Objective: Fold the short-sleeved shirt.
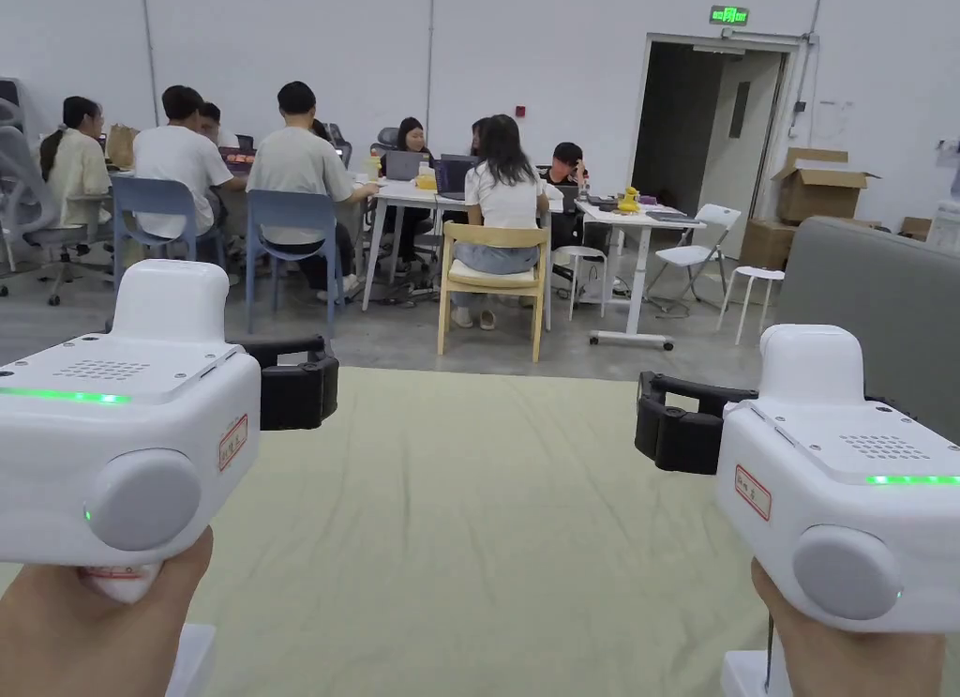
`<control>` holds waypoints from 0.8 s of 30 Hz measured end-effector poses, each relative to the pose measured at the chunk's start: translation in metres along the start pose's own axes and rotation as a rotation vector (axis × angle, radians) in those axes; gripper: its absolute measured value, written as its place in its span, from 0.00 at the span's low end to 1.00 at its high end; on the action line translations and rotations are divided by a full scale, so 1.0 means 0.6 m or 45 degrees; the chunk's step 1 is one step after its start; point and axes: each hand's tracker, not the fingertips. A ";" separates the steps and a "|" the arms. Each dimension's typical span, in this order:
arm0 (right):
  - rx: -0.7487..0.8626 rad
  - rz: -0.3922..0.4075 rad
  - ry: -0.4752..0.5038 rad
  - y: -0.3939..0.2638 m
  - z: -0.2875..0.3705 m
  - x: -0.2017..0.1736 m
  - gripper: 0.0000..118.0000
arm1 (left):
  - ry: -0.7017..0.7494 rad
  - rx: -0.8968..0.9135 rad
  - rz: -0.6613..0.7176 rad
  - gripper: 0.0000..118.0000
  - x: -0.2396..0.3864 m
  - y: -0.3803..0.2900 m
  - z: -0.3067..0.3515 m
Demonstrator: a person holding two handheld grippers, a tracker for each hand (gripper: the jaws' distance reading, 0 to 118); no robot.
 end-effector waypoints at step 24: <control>-0.036 -0.043 0.025 0.000 0.002 0.004 1.00 | 0.013 -0.020 0.001 0.99 -0.003 -0.004 0.006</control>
